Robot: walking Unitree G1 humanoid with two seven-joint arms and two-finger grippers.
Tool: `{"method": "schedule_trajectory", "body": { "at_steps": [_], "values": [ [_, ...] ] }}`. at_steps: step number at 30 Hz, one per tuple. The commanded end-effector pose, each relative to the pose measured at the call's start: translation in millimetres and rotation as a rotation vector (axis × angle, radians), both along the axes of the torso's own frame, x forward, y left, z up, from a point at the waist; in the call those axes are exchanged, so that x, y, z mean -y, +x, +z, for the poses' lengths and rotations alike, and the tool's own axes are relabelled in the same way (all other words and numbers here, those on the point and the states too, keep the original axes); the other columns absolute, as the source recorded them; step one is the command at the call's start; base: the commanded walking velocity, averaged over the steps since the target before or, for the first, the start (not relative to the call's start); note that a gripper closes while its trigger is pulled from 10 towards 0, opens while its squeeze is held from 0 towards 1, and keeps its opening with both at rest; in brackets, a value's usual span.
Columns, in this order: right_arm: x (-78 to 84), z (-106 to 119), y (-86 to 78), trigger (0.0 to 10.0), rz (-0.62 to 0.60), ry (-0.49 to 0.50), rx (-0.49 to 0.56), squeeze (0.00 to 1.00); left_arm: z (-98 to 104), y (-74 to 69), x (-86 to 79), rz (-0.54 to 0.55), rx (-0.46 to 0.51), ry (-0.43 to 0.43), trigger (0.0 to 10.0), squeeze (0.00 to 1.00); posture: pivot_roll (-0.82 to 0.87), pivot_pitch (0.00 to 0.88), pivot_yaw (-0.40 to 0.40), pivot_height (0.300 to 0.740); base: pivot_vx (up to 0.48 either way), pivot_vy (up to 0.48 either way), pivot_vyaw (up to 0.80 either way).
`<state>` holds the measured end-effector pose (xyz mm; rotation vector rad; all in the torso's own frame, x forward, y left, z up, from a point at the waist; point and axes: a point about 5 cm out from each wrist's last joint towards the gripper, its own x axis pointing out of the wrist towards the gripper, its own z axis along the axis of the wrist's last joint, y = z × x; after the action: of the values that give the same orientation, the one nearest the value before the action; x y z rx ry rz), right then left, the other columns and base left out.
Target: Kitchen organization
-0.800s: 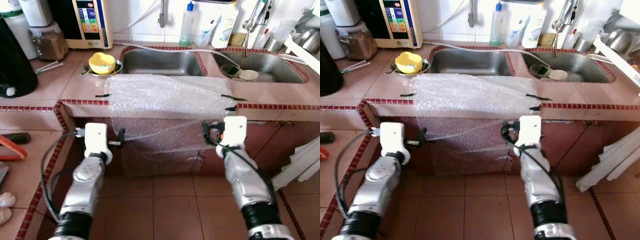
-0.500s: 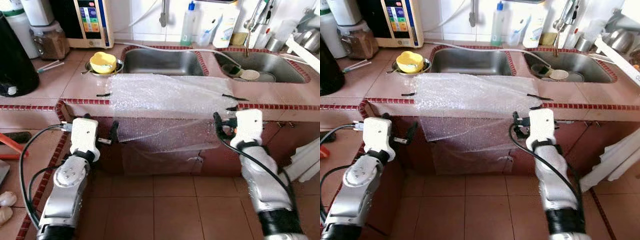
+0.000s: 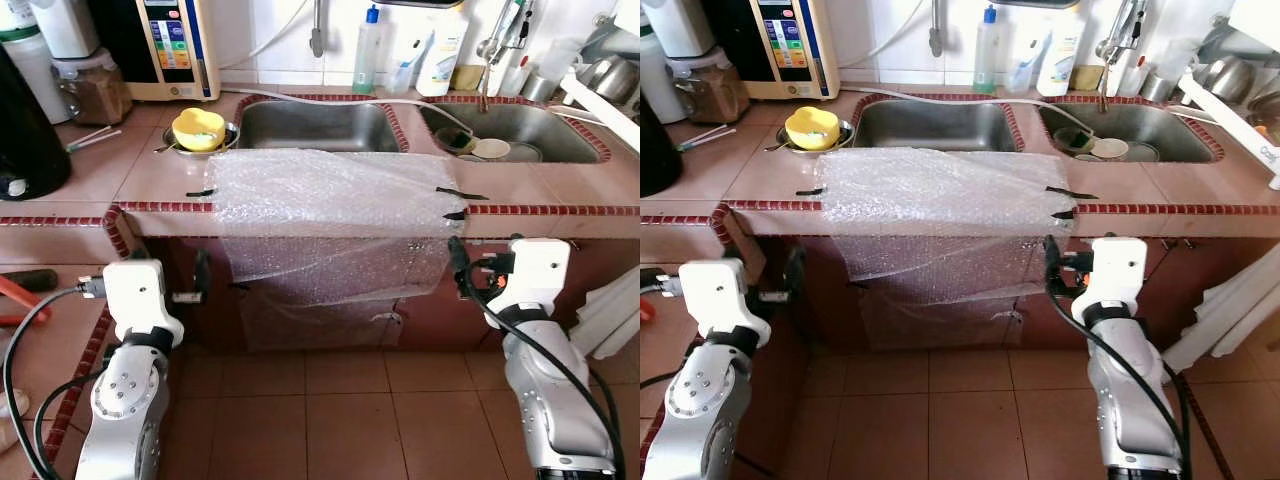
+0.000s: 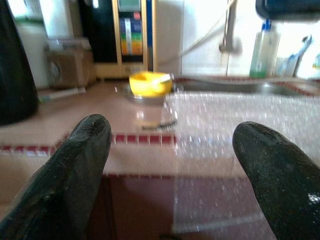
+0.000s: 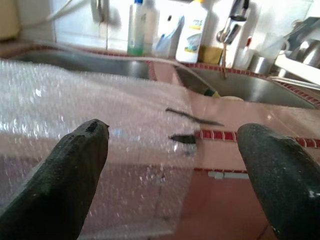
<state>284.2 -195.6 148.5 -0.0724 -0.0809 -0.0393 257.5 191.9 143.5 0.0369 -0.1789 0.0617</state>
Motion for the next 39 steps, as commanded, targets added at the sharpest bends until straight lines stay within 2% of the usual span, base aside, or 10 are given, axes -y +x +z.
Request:
{"method": "schedule_trajectory", "body": {
  "at_steps": [1,3,4,6,7,8,18,19,26,39],
  "values": [
    [-1.6,7,-0.7,10.0,-0.013,-0.013,0.025,0.00,3,2.9,1.3,0.001,-0.003,0.005,10.0,0.00,-0.01,0.015,-0.013,0.740,0.000,0.000,0.00],
    [-4.3,9,-0.7,10.0,0.006,-0.023,0.035,0.00,2,3.4,3.8,-0.019,-0.028,0.017,10.0,0.00,-0.01,0.017,-0.007,0.740,0.000,0.000,0.00],
    [-4.4,10,-1.0,10.0,0.009,-0.025,0.035,0.00,2,2.8,5.4,-0.030,-0.038,0.030,10.0,0.95,-0.01,0.019,-0.009,0.740,0.000,0.000,0.00],
    [-2.4,11,-1.0,10.0,0.002,-0.023,0.037,0.00,3,1.8,6.8,-0.050,-0.044,0.045,10.0,1.00,-0.01,0.023,-0.010,0.740,0.000,0.000,0.00],
    [-0.9,12,-0.9,10.0,-0.005,-0.022,0.039,0.85,4,1.4,6.9,-0.059,-0.042,0.048,10.0,1.00,-0.01,0.024,-0.010,0.740,0.000,0.000,0.00],
    [1.1,13,-0.8,10.0,-0.014,-0.027,0.041,1.00,3,1.1,6.1,-0.061,-0.046,0.047,10.0,1.00,-0.01,0.026,-0.011,0.740,0.000,0.000,0.00],
    [-0.5,22,3.5,10.0,0.027,0.009,0.063,1.00,14,10.3,9.4,-0.094,-0.060,0.109,10.0,0.93,-0.02,0.040,-0.025,0.740,0.000,0.000,0.00],
    [-2.7,21,3.2,10.0,0.037,0.026,0.059,1.00,12,13.4,14.1,-0.109,-0.086,0.082,10.0,0.00,-0.02,0.037,-0.022,0.740,0.000,0.000,0.00],
    [-14.4,22,1.3,10.0,0.074,0.029,0.067,0.00,9,15.9,14.8,0.002,-0.099,-0.082,10.0,0.00,-0.03,0.039,-0.024,0.740,0.000,0.000,0.00],
    [-14.3,23,4.0,10.0,0.094,0.037,0.070,0.00,12,12.1,19.3,-0.079,-0.079,-0.043,10.0,0.00,-0.02,0.032,-0.023,0.740,0.000,0.000,0.00]
  ]
}}
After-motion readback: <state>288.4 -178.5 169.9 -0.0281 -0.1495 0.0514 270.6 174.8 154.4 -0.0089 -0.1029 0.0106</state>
